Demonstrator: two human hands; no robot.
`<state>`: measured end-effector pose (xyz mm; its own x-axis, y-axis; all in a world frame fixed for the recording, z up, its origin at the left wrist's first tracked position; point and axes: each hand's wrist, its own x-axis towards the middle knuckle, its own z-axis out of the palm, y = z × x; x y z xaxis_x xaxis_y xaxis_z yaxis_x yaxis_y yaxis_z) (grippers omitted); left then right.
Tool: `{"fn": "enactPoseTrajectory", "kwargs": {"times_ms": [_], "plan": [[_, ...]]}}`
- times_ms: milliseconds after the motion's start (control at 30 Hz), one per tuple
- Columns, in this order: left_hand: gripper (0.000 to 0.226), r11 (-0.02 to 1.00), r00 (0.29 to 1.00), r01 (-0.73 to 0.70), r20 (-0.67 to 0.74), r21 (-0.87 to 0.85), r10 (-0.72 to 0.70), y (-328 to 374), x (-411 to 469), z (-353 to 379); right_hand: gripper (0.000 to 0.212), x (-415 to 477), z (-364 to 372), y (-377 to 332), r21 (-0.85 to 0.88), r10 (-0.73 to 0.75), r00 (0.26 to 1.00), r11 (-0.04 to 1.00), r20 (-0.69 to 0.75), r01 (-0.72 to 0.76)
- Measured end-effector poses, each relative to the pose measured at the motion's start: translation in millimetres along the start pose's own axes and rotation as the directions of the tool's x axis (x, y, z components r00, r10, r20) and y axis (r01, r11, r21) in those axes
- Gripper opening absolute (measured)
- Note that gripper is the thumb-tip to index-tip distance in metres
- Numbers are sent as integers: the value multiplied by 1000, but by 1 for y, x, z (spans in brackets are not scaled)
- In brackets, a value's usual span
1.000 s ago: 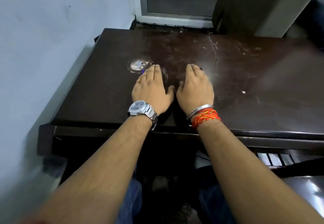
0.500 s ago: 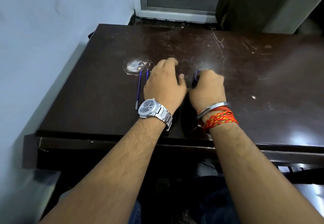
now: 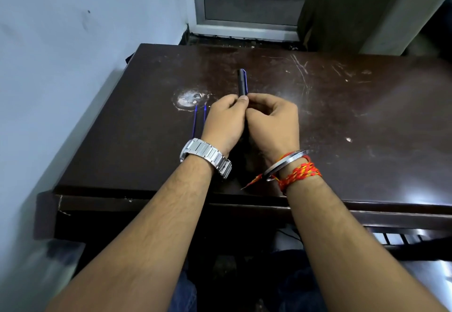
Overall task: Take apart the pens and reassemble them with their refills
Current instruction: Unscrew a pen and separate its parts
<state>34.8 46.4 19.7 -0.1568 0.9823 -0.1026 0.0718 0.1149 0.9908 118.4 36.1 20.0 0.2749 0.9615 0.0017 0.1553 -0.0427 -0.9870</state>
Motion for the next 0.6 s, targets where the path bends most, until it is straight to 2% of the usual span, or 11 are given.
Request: {"fn": "enactPoseTrajectory", "kwargs": {"times_ms": [167,333,600], "plan": [[22,998,997,-27,-70,50,31,-3,2,-1,17,3,0,-3,51,42,998,998,-55,-40],[26,997,998,-57,-21,51,58,-2,-2,4,31,3,2,-2,46,15,1000,999,8,-15],[25,995,995,-95,17,35,95,-3,-7,11,26,9,-3,-5,200,73,997,977,12,-74]]}}
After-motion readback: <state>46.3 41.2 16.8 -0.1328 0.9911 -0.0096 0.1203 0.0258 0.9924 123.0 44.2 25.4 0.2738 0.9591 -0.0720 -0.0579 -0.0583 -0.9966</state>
